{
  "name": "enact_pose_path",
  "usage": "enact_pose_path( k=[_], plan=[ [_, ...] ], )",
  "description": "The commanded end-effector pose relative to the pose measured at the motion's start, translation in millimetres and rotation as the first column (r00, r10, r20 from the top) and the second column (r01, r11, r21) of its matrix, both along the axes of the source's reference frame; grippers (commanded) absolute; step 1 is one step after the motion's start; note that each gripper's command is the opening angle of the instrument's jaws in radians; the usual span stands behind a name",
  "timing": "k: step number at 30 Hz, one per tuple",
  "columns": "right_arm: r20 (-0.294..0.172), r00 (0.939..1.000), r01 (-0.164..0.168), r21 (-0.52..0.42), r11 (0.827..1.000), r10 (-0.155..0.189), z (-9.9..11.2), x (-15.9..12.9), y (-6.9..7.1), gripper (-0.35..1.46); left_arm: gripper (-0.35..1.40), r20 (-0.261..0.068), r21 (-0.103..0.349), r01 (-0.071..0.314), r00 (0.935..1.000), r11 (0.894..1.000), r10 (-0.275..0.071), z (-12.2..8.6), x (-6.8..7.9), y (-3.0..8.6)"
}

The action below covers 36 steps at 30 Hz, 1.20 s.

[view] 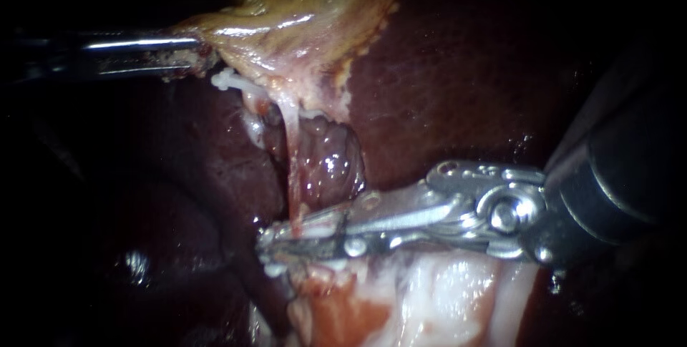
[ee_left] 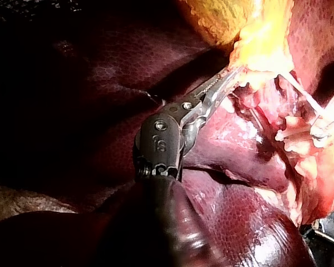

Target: Going back second clip right tube

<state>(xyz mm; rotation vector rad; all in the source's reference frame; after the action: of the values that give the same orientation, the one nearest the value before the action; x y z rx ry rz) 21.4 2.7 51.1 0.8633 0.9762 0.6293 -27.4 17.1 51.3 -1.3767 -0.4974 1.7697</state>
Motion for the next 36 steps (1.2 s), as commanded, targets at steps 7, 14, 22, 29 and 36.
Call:
enact_pose_path(
  k=[7, 14, 22, 29, 36],
  plan=[
    [-0.031, 0.9979, 0.057, -0.002, 0.998, -0.057, 2.4, 0.7, -0.5, 0.37, -0.35, -0.001, 0.000, 0.001, 1.0000, 1.000, -0.001, -0.1, -0.1, -0.1],
    [-0.028, 0.9989, 0.034, -0.112, 0.993, -0.037, 6.5, 0.4, -0.1, 0.46, -0.35, -0.001, 0.000, 0.001, 1.0000, 1.000, -0.001, -0.2, -0.1, -0.1],
    [-0.008, 0.9989, -0.048, -0.267, 0.962, 0.047, 7.1, -0.8, 2.4, 0.50, -0.35, -0.004, 0.000, 0.004, 1.0000, 1.000, -0.004, -0.4, -0.1, -0.2],
    [-0.035, 0.9994, -0.018, -0.343, 0.939, 0.006, 6.2, -4.1, 2.2, 0.50, -0.35, -0.003, 0.000, 0.004, 1.0000, 1.000, -0.004, -0.4, 0.0, -0.3],
    [-0.076, 0.9948, 0.028, -0.442, 0.897, -0.068, 4.8, -9.9, 2.6, 0.50, -0.35, -0.004, -0.001, 0.004, 1.0000, 1.000, -0.004, -0.4, -0.1, -0.3]
  ],
)
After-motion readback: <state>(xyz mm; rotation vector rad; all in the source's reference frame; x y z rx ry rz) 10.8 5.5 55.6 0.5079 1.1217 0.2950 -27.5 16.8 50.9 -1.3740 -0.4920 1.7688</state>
